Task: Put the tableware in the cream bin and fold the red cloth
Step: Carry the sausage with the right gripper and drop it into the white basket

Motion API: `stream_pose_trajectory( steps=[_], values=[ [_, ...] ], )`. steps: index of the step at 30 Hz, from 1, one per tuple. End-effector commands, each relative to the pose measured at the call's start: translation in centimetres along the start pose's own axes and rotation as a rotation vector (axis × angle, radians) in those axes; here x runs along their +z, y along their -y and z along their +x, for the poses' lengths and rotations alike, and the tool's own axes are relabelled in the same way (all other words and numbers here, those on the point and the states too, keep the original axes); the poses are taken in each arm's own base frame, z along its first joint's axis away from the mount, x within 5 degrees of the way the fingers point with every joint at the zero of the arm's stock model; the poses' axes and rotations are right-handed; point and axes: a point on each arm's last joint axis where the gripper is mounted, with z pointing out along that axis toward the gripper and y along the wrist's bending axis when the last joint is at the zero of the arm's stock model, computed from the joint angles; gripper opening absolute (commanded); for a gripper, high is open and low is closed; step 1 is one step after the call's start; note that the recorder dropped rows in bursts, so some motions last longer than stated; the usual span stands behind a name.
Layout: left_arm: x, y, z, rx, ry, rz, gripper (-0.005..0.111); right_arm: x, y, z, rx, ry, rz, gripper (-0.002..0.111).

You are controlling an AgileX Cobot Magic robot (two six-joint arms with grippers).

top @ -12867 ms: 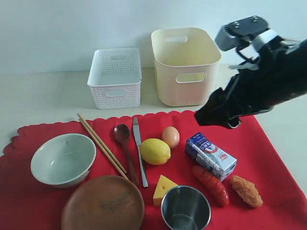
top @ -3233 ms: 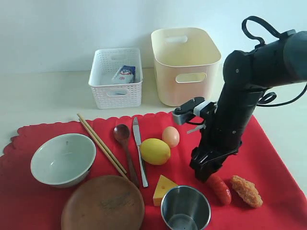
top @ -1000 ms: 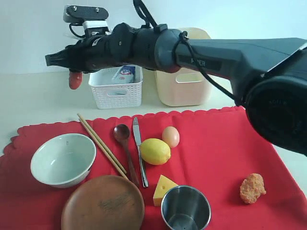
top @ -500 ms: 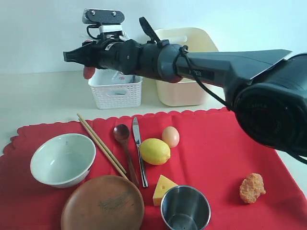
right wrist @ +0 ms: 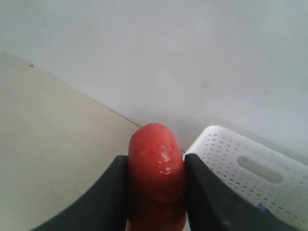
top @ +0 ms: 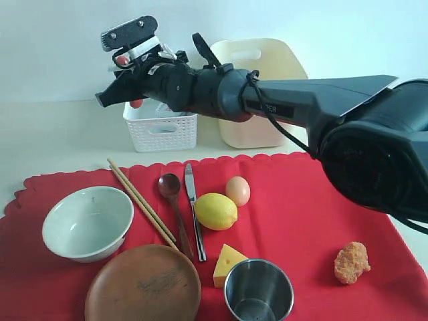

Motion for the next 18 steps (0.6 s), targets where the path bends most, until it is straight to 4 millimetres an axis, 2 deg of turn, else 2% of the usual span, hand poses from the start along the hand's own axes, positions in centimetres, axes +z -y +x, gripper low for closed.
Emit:
stream_pose_trajectory(
  steps=[1, 11, 13, 14, 15, 18],
  values=[
    [0.0, 0.0, 0.0, -0.003, 0.014, 0.006, 0.000, 0.5, 0.2, 0.7, -0.122, 0.025, 0.032, 0.000],
    [0.0, 0.0, 0.0, -0.003, 0.014, 0.006, 0.000, 1.4, 0.1, 2.3, -0.214, 0.076, 0.090, 0.000],
    [0.0, 0.0, 0.0, -0.003, 0.014, 0.006, 0.000, 1.4, 0.1, 2.4, -0.215, 0.075, 0.091, 0.004],
    [0.0, 0.0, 0.0, -0.003, 0.014, 0.006, 0.000, 1.4, 0.1, 2.4, -0.219, 0.076, 0.090, 0.008],
    [0.0, 0.0, 0.0, -0.003, 0.014, 0.006, 0.000, 1.4, 0.0, 2.4, -0.223, 0.072, 0.086, 0.020],
    [0.0, 0.0, 0.0, -0.003, 0.014, 0.006, 0.000, 1.4, 0.0, 2.4, -0.223, 0.072, 0.086, 0.046]
  ],
)
